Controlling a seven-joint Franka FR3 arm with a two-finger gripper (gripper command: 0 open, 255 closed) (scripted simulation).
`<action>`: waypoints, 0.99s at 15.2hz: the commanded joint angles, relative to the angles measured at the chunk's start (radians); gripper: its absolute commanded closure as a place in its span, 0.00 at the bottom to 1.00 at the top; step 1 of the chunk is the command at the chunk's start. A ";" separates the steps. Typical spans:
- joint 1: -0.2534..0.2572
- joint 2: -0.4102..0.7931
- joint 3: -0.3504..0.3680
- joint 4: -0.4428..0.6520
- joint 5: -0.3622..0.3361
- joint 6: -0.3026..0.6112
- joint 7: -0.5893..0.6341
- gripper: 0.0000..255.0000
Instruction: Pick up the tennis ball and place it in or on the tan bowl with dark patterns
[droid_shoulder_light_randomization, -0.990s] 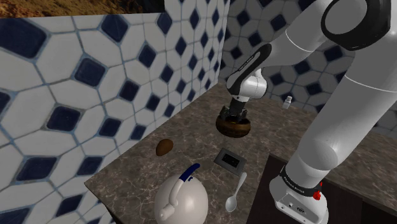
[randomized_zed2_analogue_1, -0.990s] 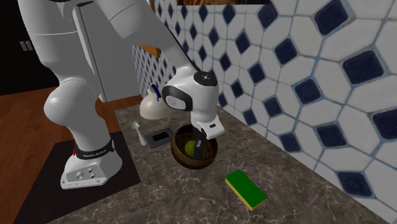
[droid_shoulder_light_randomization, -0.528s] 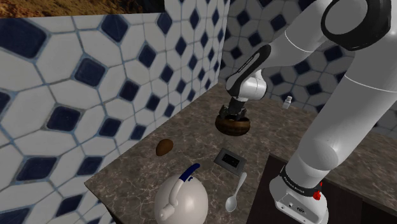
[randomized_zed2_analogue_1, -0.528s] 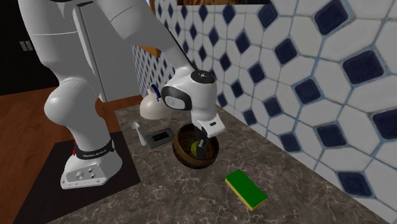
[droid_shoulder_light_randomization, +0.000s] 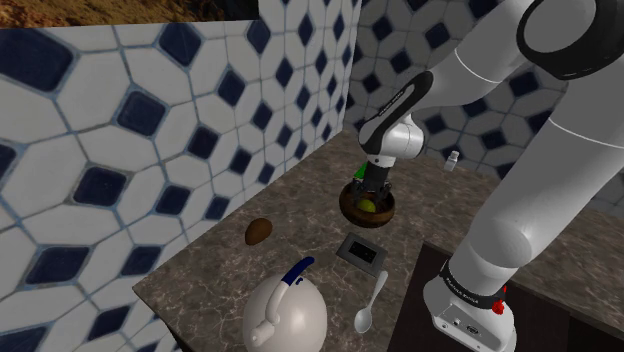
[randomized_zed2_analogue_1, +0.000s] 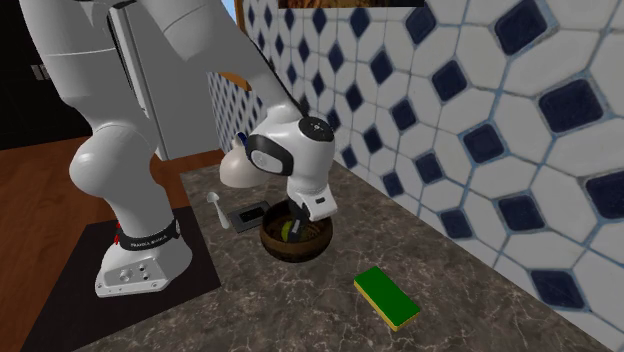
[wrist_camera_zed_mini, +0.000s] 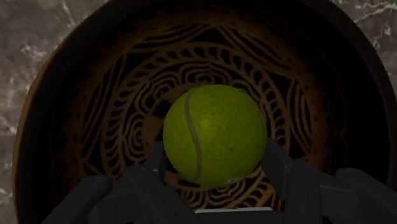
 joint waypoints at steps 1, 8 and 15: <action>0.001 0.060 -0.003 0.045 0.032 -0.005 -0.028 1.00; -0.012 -0.051 -0.009 0.044 -0.060 -0.101 0.055 1.00; -0.028 -0.150 -0.005 0.059 -0.125 -0.204 0.118 1.00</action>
